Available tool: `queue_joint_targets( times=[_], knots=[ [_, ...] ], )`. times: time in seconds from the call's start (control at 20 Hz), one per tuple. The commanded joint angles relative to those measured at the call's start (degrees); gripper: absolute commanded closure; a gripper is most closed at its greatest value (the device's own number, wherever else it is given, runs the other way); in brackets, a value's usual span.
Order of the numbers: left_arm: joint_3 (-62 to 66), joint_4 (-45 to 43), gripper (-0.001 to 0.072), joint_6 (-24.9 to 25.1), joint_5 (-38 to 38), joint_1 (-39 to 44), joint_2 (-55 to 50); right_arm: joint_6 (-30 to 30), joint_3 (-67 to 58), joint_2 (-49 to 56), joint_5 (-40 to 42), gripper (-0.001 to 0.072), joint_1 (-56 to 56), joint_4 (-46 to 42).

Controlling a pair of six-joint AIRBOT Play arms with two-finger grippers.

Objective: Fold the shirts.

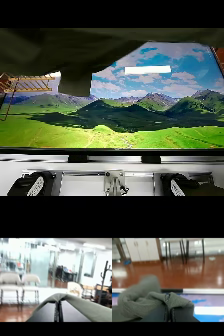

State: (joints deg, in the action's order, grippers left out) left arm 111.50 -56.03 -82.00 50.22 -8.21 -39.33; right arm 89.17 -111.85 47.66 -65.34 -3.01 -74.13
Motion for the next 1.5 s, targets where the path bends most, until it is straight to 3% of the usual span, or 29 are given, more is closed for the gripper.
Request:
queue_joint_targets(
  times=[0.0, 0.15, 0.3, 0.4, 0.5, 0.6, 0.75, 0.95, 1.15, 1.3, 1.4, 1.45],
  knots=[
    [4.7, -1.0, 0.0677, 0.3, 6.7, -1.5, 1.1, 0.5, -0.6, -6.4, -1.3, 0.0643, -0.2, -0.6],
    [4.3, -3.1, 0.0677, 0.3, 14.2, -1.5, 1.0, 4.6, -0.6, -8.3, -8.7, 0.0643, -0.2, -2.2],
    [-0.4, -3.1, 0.0677, 0.3, 20.6, -1.5, 1.0, 8.6, 1.4, -6.5, -26.1, 0.0643, -0.2, -5.4],
    [-8.3, -3.1, 0.0677, 0.3, 23.4, -1.5, 1.0, 8.8, 9.4, -5.3, -35.0, 0.0643, -0.2, -8.7],
    [-19.5, -3.1, 0.0676, 0.3, 23.8, -1.5, 0.9, 10.3, 22.4, -5.4, -34.4, 0.0642, -0.2, -9.6],
    [-33.5, -2.6, 0.0677, 0.3, 21.1, -1.5, 0.2, 12.8, 36.9, -5.3, -26.8, 0.0642, -0.2, -9.2],
    [-48.3, 3.1, 0.0676, 0.4, 4.7, -1.3, -2.6, 16.9, 55.0, -2.9, -2.8, 0.0643, -0.2, -3.1],
    [-50.4, 7.4, 0.0675, 5.8, -9.7, 1.1, -10.8, 15.8, 57.0, 8.5, 21.7, 0.0643, 2.6, 3.6],
    [-50.4, 7.5, 0.0675, 8.9, -14.4, 3.8, -19.6, 19.5, 56.7, 19.5, 46.0, 0.0643, 6.4, 6.4],
    [-50.6, 7.6, 0.0675, 8.6, -13.6, 6.1, -26.9, 21.4, 56.7, 28.6, 50.1, 0.0642, 7.1, 14.5],
    [-50.5, 7.7, 0.0674, 4.5, -13.6, 7.2, -30.4, 21.4, 56.7, 32.0, 48.9, 0.0612, 7.0, 17.9],
    [-50.5, 7.7, 0.0662, 2.1, -13.6, 7.1, -31.3, 21.3, 56.7, 32.1, 48.2, 0.0418, 6.4, 18.8]
  ],
)
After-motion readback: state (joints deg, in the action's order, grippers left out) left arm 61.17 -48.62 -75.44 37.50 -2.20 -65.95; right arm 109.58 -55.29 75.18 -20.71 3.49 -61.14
